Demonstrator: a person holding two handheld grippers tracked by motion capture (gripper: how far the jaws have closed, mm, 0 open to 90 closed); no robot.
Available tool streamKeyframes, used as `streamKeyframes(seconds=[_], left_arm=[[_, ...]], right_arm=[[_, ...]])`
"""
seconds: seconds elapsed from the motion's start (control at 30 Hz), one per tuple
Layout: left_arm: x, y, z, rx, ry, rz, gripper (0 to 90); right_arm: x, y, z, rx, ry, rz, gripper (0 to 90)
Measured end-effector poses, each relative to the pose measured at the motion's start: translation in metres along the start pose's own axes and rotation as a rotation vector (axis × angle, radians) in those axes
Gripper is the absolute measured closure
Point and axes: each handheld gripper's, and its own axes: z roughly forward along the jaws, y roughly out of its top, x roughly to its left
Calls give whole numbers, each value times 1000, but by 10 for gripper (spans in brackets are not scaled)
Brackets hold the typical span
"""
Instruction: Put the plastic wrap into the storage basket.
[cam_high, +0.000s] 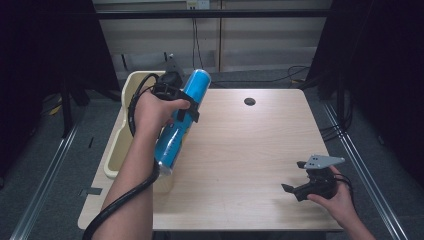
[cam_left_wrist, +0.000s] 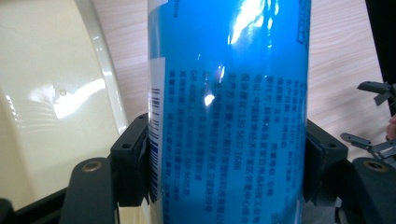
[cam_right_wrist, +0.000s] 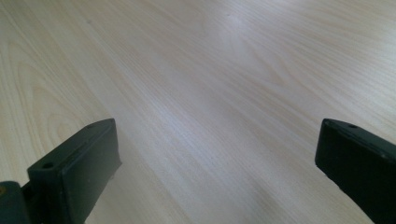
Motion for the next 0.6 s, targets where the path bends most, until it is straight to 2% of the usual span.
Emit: streamKeyframes(seconds=[0.07,0.17,0.6], left_arm=[[4,-2,-2,-3,-1,-21,322],[8,-3,-4,-7,8,-23,322],[34,-19,-24,-37,43,-97,322]], right_arm=[[0,0,0,1,6,-3,0],[0,1,1,-1,6,-2,0],[1,3,4,-1,4,-13,0]])
